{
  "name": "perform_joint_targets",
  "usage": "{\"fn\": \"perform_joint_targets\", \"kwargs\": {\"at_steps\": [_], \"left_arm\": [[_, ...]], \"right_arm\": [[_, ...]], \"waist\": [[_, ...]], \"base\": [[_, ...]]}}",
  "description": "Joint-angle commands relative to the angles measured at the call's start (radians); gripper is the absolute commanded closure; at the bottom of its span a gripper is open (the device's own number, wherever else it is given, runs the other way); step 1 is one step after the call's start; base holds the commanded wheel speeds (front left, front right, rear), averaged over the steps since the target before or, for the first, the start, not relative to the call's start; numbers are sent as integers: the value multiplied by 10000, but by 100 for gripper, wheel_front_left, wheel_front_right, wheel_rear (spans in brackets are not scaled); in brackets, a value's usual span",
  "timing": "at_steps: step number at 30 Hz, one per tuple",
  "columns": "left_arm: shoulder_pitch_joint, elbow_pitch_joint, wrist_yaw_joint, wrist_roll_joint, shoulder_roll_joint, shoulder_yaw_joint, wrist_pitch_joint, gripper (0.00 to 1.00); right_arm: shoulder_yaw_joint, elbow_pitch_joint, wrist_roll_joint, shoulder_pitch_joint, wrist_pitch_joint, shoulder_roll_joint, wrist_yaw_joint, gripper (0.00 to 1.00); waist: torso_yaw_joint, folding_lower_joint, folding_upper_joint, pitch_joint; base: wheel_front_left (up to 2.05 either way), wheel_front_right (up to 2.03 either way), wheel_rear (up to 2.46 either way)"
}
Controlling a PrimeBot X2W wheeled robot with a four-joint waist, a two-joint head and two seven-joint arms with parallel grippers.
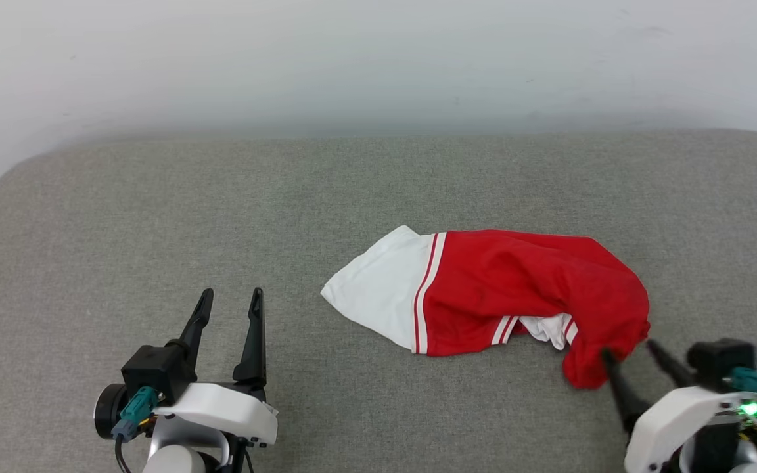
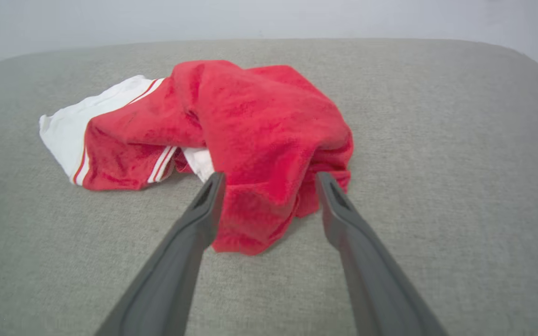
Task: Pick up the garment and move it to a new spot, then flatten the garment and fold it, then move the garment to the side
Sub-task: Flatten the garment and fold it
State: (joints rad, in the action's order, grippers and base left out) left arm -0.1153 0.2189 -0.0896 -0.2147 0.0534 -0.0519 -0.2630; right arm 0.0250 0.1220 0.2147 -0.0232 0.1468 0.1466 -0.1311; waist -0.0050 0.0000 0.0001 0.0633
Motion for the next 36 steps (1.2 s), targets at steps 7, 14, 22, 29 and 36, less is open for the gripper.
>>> {"fn": "perform_joint_targets", "kwargs": {"at_steps": [7,14,22,29,36], "left_arm": [[-55,6,-42,4,-2,-17,-26,0],[-297,-75,-55,-61,-9,-87,-26,0],[-554,-52,-65,-152,-24,-164,-26,0],[-668,5,-32,-168,-31,-147,-26,0],[-513,57,0,-99,-31,-63,-26,0]], "right_arm": [[-1543,-1236,422,264,3240,905,7,0],[-2319,-1158,419,-689,4405,1661,7,0],[-2910,485,596,-1682,4596,1984,7,0],[-3510,1964,1250,-1730,4963,1902,4,100],[-3935,1497,1489,-2245,4379,1916,4,100]], "waist": [[55,0,-1,112],[338,0,-1,569],[654,0,-1,1108],[746,0,-1,1237],[460,0,-1,1027]], "base": [[0,0,0],[0,0,0],[0,0,0],[0,0,0],[0,0,0]]}}
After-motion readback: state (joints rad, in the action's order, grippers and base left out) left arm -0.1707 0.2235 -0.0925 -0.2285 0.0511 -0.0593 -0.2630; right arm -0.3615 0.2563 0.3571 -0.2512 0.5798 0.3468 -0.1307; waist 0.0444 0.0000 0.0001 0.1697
